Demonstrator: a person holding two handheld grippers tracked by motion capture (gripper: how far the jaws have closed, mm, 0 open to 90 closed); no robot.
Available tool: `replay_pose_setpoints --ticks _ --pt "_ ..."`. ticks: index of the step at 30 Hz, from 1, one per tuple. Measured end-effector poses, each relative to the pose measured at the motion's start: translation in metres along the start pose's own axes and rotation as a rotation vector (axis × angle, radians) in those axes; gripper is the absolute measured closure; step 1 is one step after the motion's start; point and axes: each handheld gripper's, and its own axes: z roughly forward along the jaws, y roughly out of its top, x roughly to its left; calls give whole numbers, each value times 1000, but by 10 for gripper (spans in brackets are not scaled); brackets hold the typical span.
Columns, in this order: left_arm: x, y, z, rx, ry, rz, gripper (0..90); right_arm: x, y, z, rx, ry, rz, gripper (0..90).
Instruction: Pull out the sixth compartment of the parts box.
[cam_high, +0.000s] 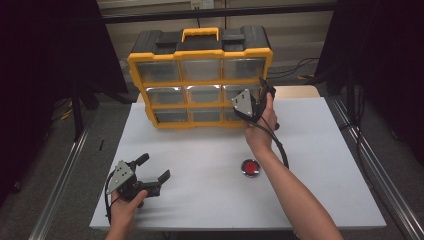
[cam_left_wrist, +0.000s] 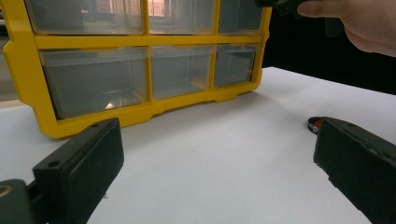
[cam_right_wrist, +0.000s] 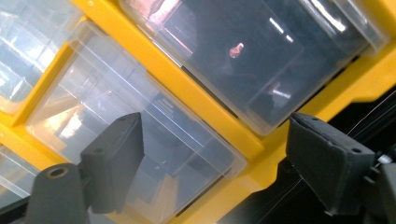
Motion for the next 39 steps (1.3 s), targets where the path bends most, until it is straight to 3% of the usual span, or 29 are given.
replay_pose_setpoints --ticks 1,3,4,6,14,16,18,19,21,29,32,38,39 --pt "0 0 0 2 9 5 18 2 1 0 -8 -3 -43 229" --pt "0 0 0 1 1 1 18 2 1 -1 -12 -5 -61 238" --pt "0 0 0 1 4 6 18 4 3 -1 -21 -6 -112 266" --pt "0 0 0 1 11 5 18 5 4 -1 -27 -6 -154 288" --pt "0 0 0 0 6 1 18 10 8 -1 -37 6 -268 377" --pt "0 0 0 0 7 7 18 11 9 -1 -42 10 -328 419" --pt "0 0 0 1 7 8 18 12 9 -1 -45 11 -344 433" --pt "0 0 0 0 2 2 18 12 11 -1 -52 15 -378 464" --pt "0 0 0 2 2 1 18 14 11 -1 -48 21 -389 491" --pt "0 0 0 0 1 2 18 16 17 0 -68 34 -508 550" --pt "0 0 0 1 4 7 18 19 18 -1 -59 41 -497 569" --pt "0 0 0 6 2 13 18 21 19 1 -57 59 -562 597" --pt "0 0 0 7 3 11 18 22 19 1 -52 61 -550 601"
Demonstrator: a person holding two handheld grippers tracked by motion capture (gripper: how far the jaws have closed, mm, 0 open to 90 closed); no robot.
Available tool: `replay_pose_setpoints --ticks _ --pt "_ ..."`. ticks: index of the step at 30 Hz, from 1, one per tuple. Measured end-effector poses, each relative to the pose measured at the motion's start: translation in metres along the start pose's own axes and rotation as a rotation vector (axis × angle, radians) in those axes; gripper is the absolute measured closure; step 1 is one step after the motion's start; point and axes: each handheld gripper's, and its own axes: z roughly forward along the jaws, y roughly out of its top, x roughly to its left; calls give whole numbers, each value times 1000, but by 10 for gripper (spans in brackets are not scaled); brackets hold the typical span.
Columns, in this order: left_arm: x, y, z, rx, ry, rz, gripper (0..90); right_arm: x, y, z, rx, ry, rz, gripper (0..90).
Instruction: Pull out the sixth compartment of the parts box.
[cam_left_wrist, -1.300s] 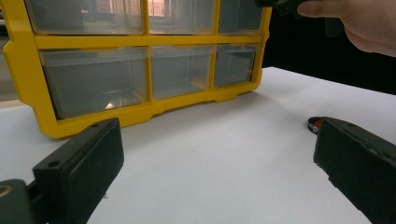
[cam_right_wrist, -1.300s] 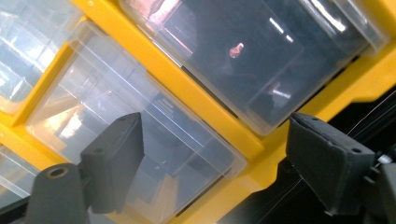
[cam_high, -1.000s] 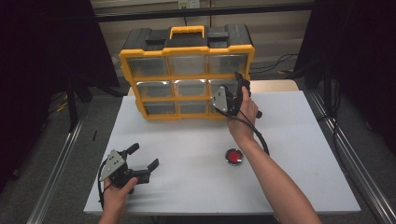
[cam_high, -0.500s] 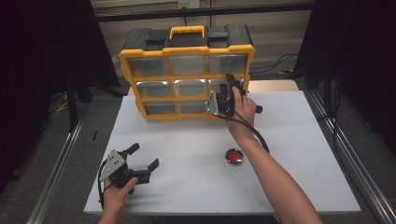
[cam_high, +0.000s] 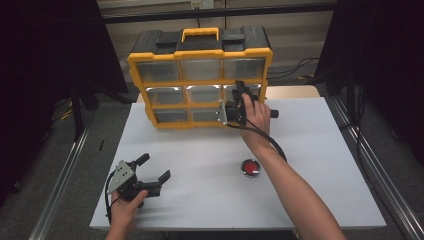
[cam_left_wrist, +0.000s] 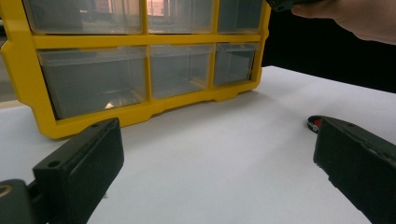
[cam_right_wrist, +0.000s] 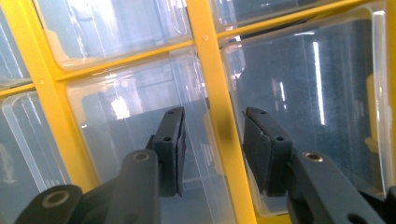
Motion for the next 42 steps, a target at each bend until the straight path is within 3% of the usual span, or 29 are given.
replay_pose_setpoints --ticks 7,9,14,16,17,21,23,30,33,36,39,42 --pt "0 0 1 -2 -4 -8 18 0 2 2 6 29 -52 639" --pt "0 0 1 1 -4 -4 19 3 2 3 19 38 -44 662" --pt "-2 -1 2 -14 6 -31 19 3 5 4 16 35 -116 735" --pt "-1 -1 2 -14 9 -28 19 3 7 5 25 34 -141 775" --pt "0 -1 0 2 6 -4 19 3 7 5 28 36 -144 783" --pt "1 -1 0 1 8 1 18 5 8 3 43 27 -171 795" --pt "0 -1 1 -10 9 -16 19 5 9 2 40 25 -208 800" --pt "-1 -1 2 -15 10 -27 20 4 10 -4 48 46 -206 827" --pt "-2 -1 2 -14 7 -30 19 4 12 -10 23 62 -212 900" --pt "-1 -1 1 -6 -1 -17 19 2 16 -13 8 58 -233 900" --pt "0 0 0 -2 2 -5 20 3 21 -15 22 65 -239 792" --pt "0 0 0 -8 1 -6 20 4 19 -11 20 62 -250 761"
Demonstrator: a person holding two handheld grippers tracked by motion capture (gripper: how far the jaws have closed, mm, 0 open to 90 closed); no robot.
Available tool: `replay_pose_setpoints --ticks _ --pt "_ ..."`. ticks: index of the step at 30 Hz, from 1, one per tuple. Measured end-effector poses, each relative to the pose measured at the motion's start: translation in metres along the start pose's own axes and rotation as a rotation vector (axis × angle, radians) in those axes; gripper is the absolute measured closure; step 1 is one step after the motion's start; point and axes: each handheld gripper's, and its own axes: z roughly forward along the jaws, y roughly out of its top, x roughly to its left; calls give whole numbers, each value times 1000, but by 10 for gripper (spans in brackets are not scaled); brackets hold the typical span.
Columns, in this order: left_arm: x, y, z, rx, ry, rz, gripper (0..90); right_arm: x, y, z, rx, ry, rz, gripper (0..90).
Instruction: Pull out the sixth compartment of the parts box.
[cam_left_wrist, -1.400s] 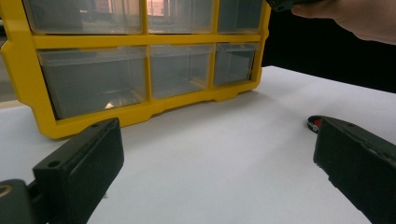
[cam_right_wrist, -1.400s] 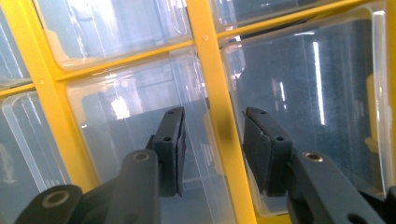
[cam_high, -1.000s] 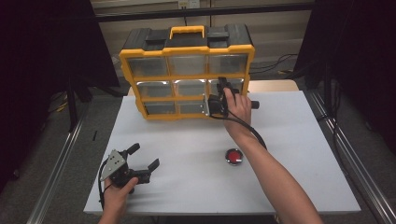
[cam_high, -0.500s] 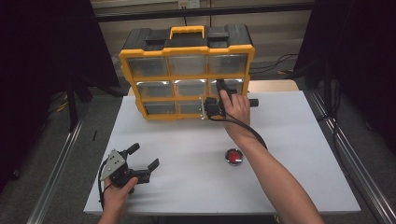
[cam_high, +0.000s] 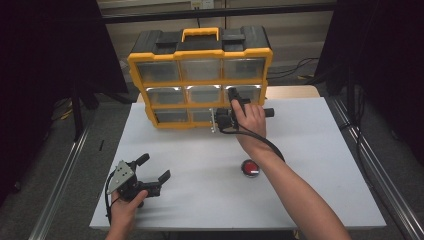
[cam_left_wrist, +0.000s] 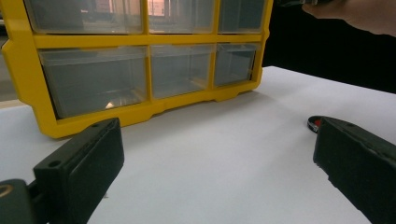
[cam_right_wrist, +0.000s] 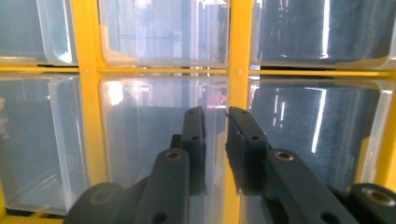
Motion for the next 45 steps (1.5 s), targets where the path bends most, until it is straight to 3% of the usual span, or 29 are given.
replay_pose_setpoints --ticks 8,11,12,15,19,22,24,25,30,32,34,38,45 --pt "1 0 0 8 1 4 20 -1 -5 10 19 -17 -2 718" --pt "2 0 0 5 2 7 20 0 -6 15 36 -19 -10 792" --pt "1 0 0 7 -11 -1 20 -1 -7 16 37 -13 -1 798" --pt "1 -1 0 12 6 0 20 -2 -6 16 46 -9 8 800" --pt "1 0 -1 8 -9 8 20 -1 -5 12 58 1 22 801" --pt "3 0 -1 11 7 16 20 -2 -5 10 58 7 22 801" --pt "1 0 -1 0 6 -3 20 -4 -4 6 53 12 16 800" --pt "3 0 -2 24 -4 24 20 -3 -4 3 54 13 23 800" --pt "3 0 -2 23 -3 23 21 -4 -3 -3 46 14 10 800" --pt "3 0 -2 22 -3 25 21 -2 -3 -5 51 17 27 799" --pt "1 0 0 0 2 -5 21 -2 -2 -7 53 20 29 799" --pt "1 0 -1 1 6 4 21 -4 -2 -9 46 24 14 798" --pt "1 0 -1 0 5 3 21 -2 -1 -12 52 27 29 796"
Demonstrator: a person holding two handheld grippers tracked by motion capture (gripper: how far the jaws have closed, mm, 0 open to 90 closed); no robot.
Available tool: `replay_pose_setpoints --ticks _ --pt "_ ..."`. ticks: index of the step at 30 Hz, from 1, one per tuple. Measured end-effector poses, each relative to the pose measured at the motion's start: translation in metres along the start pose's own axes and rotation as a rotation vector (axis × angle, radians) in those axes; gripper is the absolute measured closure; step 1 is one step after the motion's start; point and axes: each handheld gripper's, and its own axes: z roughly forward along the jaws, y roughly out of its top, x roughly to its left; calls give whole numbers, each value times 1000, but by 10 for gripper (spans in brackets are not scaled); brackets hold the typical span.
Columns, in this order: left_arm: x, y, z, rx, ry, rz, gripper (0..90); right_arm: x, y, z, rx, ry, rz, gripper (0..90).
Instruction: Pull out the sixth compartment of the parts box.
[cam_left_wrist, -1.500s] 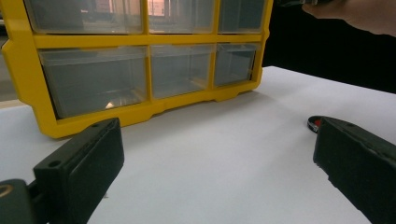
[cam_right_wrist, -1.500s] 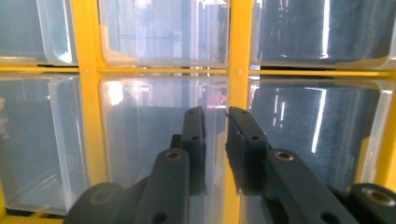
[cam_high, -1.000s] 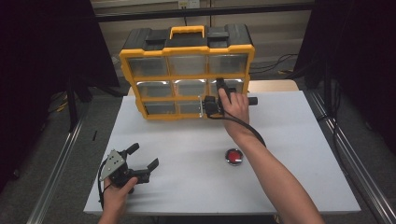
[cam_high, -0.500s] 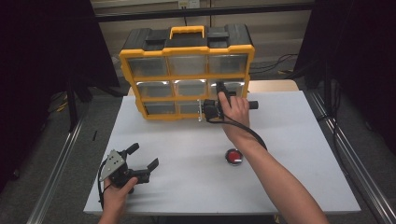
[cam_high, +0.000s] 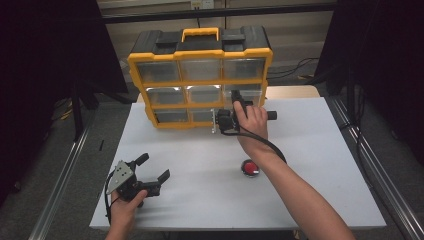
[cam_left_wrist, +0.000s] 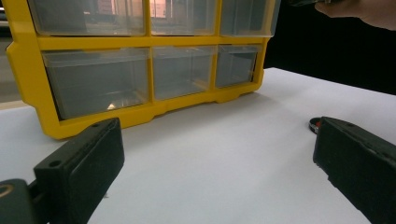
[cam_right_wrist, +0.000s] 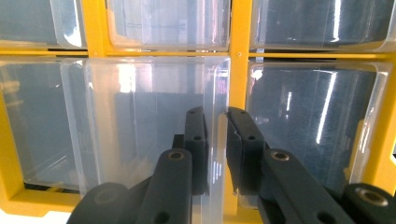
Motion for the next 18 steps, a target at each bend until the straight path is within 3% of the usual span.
replay_pose_setpoints --ticks 1,3,4,6,14,15,16,18 --pt "0 0 0 0 0 0 21 -1 1 -1 -2 0 -17 796" --pt "0 0 0 0 0 0 21 1 1 -3 4 1 -7 795" --pt "2 0 -2 21 -5 30 21 1 1 -3 5 1 -5 795" --pt "0 0 0 -2 1 0 21 0 1 -4 3 2 -16 795" --pt "0 0 0 -1 2 -1 21 0 1 -8 3 2 -17 795" --pt "2 0 -2 23 -5 33 21 2 1 -9 3 1 -5 794" --pt "-1 0 0 -2 4 -7 21 2 1 -9 3 1 -5 794" --pt "0 0 0 -2 1 -2 21 0 2 -10 -3 1 -21 794"
